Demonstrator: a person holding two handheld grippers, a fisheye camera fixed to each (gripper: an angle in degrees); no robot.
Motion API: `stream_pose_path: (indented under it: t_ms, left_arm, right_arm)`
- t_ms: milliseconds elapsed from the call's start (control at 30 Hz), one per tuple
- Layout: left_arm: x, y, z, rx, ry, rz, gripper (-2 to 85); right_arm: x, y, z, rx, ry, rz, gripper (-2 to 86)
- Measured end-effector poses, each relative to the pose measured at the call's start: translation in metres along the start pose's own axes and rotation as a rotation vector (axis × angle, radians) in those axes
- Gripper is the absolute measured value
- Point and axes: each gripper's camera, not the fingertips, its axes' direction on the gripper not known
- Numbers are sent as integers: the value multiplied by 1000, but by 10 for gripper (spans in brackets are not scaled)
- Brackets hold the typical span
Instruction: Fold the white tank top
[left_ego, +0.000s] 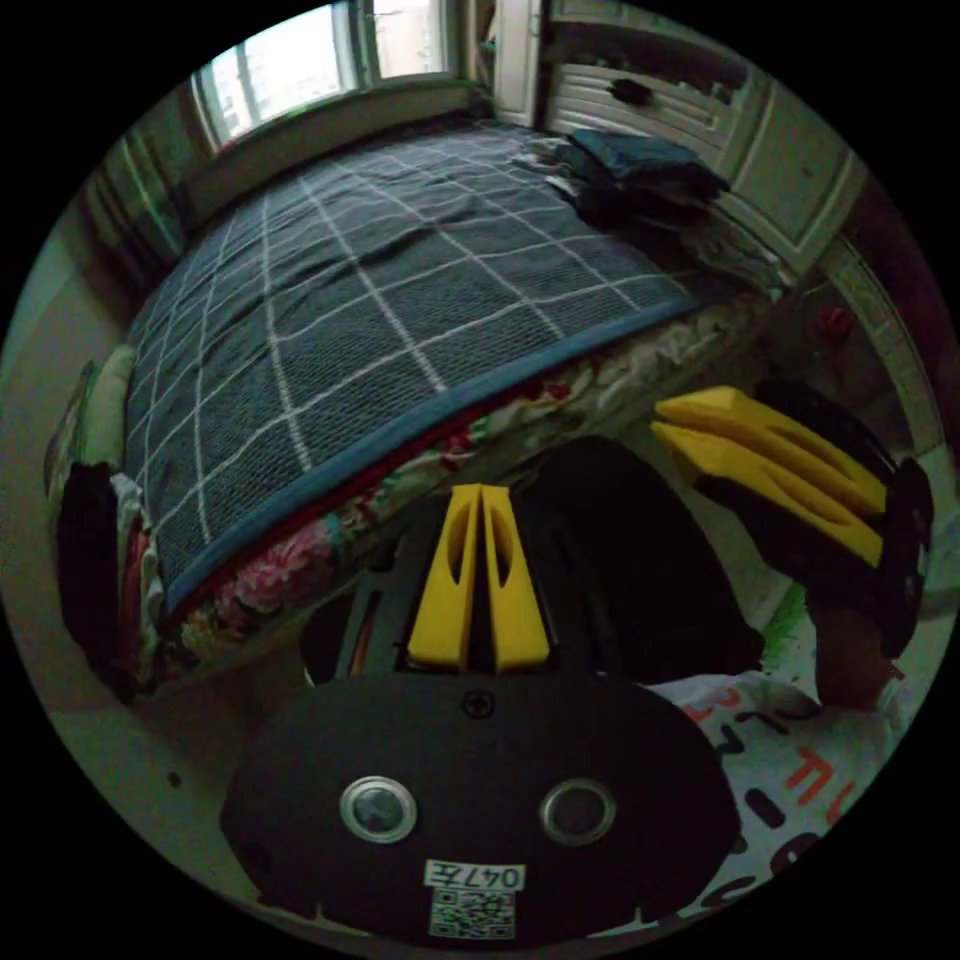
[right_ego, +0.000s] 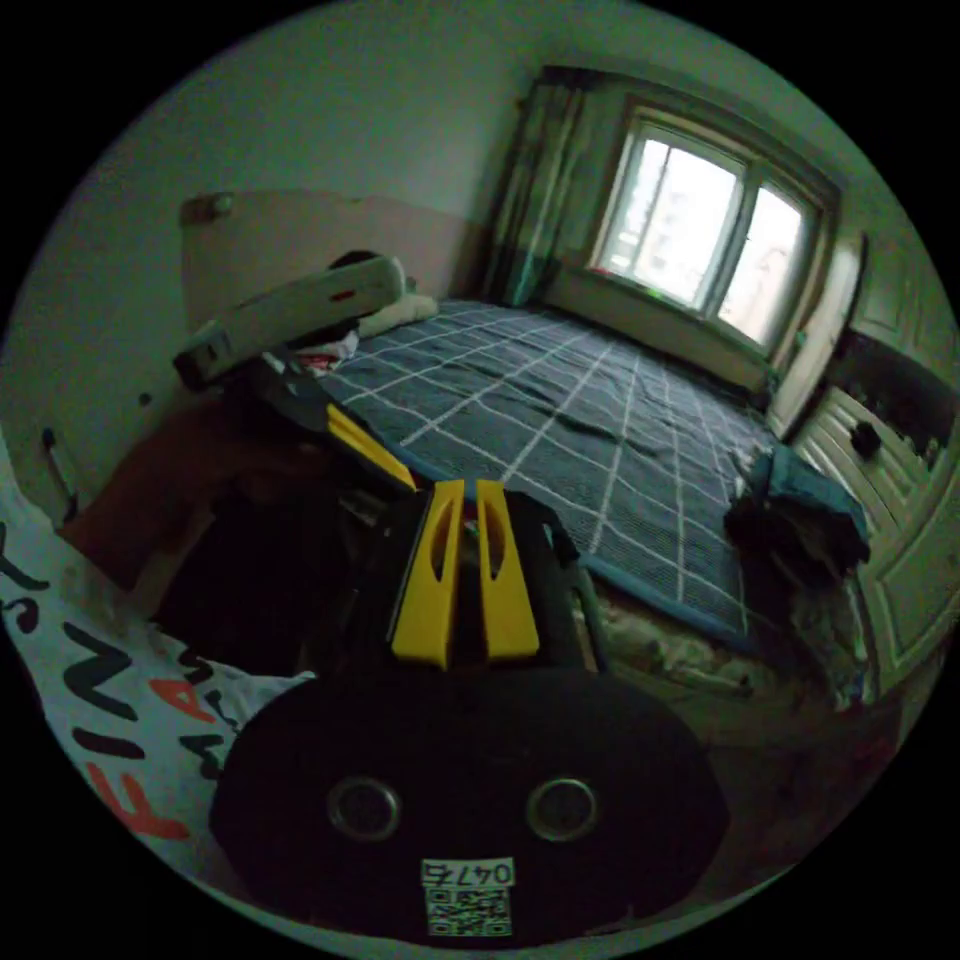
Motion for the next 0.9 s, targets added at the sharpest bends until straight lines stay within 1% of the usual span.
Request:
stream_pose_path:
  t_ms: [67, 133, 200, 267, 300, 333, 367, 400, 467, 500, 567, 600, 667, 800, 900]
  left_arm:
    - [30, -19, 6, 42, 27, 22, -9]
    - [57, -40, 15, 57, 32, 42, -9]
    - [85, -69, 32, 40, -26, 50, -9]
    - [101, -91, 47, 30, -83, 40, -9]
    - [109, -105, 57, 25, -113, 31, -9]
    - [112, -111, 62, 22, -124, 25, -9]
    - [118, -125, 73, 14, -137, 9, -9]
    - [124, -139, 85, 3, -134, -6, -9]
    - [131, -160, 104, -11, -119, -25, -9]
    - [136, -174, 117, -19, -112, -32, -9]
    - [143, -195, 136, -31, -111, -43, -9]
    - [147, -209, 148, -33, -112, -54, -9]
    - [155, -227, 162, -16, -103, -62, -9]
    - [174, -257, 195, 39, -63, -43, -9]
    - [183, -272, 219, -19, -64, -14, -9]
  right_arm:
    - [53, 22, -39, 47, 77, 30, 19]
    - [98, 35, -67, 84, 95, 78, 22]
    - [148, 47, -95, 139, 155, 135, 13]
    - [221, 63, -130, 203, 354, 179, 3]
    - [240, 66, -137, 213, 404, 183, 3]
    - [280, 70, -149, 215, 488, 180, 4]
    - [321, 71, -159, 202, 544, 169, 8]
    - [342, 71, -163, 192, 564, 162, 10]
    - [423, 67, -172, 131, 621, 131, 21]
    - [441, 65, -173, 113, 630, 117, 23]
    - [507, 54, -168, 14, 644, 31, 33]
    - [521, 52, -165, -15, 648, 3, 35]
    - [570, 49, -153, -139, 676, -79, 42]
    - [632, 72, -151, -201, 659, 31, 33]
    - [677, 110, -161, -235, 827, 137, 17]
